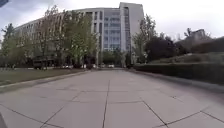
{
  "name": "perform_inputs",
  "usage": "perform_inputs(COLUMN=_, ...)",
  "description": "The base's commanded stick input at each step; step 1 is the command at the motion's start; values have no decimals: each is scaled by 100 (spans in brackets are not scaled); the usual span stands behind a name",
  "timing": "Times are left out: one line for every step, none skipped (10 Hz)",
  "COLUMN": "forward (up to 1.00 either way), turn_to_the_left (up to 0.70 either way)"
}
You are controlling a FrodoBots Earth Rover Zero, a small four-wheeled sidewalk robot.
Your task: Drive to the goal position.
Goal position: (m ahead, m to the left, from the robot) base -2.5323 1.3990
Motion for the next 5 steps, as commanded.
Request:
perform_inputs(forward=0, turn_to_the_left=0)
perform_inputs(forward=0, turn_to_the_left=0)
perform_inputs(forward=0, turn_to_the_left=0)
perform_inputs(forward=0, turn_to_the_left=0)
perform_inputs(forward=-12, turn_to_the_left=0)
